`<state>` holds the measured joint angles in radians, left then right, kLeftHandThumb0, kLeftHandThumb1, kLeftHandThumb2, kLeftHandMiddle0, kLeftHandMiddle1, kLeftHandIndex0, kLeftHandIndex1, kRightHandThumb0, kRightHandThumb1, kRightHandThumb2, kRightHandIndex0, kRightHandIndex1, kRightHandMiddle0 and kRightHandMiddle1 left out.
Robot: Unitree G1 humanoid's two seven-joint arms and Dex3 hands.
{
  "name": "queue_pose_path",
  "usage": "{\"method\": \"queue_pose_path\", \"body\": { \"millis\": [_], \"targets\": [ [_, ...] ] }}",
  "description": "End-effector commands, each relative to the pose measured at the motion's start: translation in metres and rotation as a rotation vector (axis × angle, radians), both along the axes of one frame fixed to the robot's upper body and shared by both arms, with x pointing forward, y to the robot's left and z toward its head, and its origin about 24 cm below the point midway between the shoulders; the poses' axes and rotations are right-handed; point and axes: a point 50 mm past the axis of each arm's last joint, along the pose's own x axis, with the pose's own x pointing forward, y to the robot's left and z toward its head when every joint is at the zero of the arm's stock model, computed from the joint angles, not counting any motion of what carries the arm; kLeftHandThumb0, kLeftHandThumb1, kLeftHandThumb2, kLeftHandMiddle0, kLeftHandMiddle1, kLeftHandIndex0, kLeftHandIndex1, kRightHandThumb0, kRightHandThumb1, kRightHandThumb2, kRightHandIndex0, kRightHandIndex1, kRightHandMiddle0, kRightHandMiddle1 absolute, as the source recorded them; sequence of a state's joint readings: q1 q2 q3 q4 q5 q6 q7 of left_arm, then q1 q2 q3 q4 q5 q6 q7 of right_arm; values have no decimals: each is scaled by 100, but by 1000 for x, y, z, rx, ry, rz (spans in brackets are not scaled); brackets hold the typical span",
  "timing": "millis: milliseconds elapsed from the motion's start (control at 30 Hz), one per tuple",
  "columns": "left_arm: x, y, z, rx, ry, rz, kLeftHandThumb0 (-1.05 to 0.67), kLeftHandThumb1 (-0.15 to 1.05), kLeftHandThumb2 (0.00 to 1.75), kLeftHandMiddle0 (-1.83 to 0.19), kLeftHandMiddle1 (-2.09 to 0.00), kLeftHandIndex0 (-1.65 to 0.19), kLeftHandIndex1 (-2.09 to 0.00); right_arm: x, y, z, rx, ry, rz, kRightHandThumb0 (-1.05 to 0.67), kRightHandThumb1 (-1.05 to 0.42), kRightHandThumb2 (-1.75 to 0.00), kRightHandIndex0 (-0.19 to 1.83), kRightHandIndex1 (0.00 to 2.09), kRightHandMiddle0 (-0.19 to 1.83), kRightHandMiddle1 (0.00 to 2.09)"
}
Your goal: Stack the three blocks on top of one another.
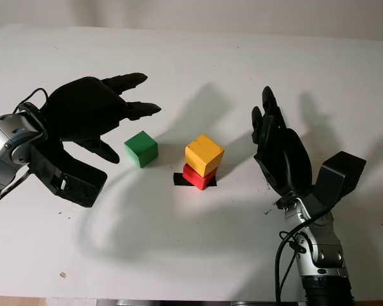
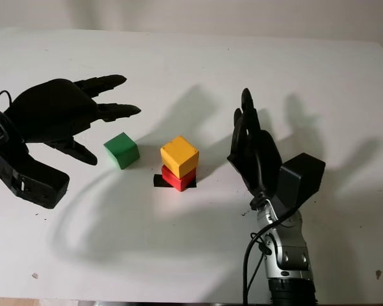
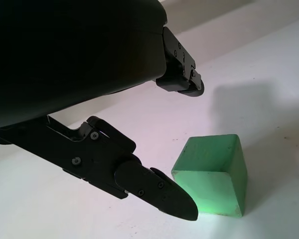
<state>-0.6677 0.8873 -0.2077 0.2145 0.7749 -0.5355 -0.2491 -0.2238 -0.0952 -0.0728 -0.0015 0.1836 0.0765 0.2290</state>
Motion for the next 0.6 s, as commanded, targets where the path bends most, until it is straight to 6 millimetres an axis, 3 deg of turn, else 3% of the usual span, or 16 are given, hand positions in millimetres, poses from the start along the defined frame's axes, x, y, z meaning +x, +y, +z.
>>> {"method": "queue_pose_path", "body": {
  "millis": [0, 567],
  "targets": [
    [1, -3, -8, 6, 9, -18, -57, 81, 6, 1, -5, -39, -7, -3, -2, 1, -7, -2, 0, -78, -105, -82, -19, 0, -19, 0],
    [6, -6, -28, 31, 39, -53, -62, 85, 6, -7, -7, -51, -11, -7, -2, 0, -3, 7, 3, -78, -105, -79, -19, 0, -19, 0]
  ]
}}
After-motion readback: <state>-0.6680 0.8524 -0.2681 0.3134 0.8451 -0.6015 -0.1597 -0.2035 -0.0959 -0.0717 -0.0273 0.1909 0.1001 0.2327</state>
